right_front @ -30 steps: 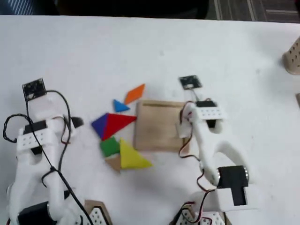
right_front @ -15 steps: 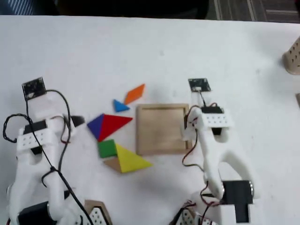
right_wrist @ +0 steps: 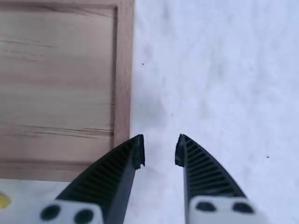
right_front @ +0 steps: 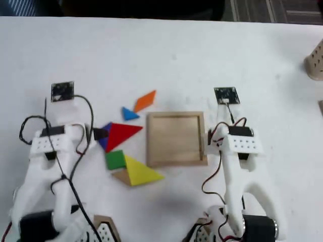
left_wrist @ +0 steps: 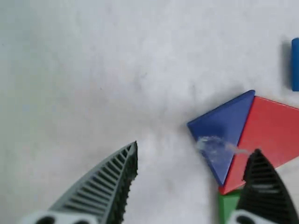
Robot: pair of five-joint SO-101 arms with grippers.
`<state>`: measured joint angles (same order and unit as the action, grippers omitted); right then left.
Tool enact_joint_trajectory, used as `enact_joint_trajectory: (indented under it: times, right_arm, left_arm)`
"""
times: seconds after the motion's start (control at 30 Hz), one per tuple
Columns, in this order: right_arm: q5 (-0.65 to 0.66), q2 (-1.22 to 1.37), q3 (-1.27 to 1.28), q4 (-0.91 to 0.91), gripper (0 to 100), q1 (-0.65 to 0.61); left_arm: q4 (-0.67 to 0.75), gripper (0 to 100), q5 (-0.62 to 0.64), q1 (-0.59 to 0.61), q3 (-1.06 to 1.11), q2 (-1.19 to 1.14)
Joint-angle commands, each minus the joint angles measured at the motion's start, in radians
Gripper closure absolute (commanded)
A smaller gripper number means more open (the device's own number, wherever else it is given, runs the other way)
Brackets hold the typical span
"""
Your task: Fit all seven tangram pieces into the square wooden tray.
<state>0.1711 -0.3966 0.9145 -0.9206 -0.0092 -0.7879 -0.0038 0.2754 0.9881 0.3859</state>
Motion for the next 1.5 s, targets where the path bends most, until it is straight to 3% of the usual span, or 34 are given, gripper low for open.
enact_joint_trajectory:
  times: [0.0, 0.23, 0.6, 0.83, 1.13, 1.27, 1.47]
  right_arm:
    - [0.018, -0.036, -0.008, 0.018, 88.9, 0.007]
    - [0.018, -0.038, -0.008, 0.018, 88.9, 0.008]
    - [0.018, -0.038, -0.009, 0.021, 88.7, 0.008]
    - [0.018, -0.039, -0.009, 0.021, 88.6, 0.008]
    - [0.012, -0.038, -0.008, 0.05, 88.6, 0.008]
    - [0.012, -0.038, -0.003, 0.054, 88.6, 0.008]
    - [0.018, -0.042, 0.009, 0.071, 88.6, 0.008]
  left_arm:
    - [-0.028, 65, -0.012, -0.019, -0.163, -0.173]
    - [-0.104, 65, -0.006, -0.021, -0.367, -0.404]
    - [-0.132, 65, 0.028, 0.12, -0.373, -0.417]
    - [-0.132, 65, 0.029, 0.139, -0.371, -0.414]
    - [-0.089, 65, -0.094, 0.001, -0.276, -0.28]
    - [0.002, 65, -0.1, -0.025, -0.201, -0.213]
    - [0.005, 65, -0.138, -0.05, -0.189, -0.213]
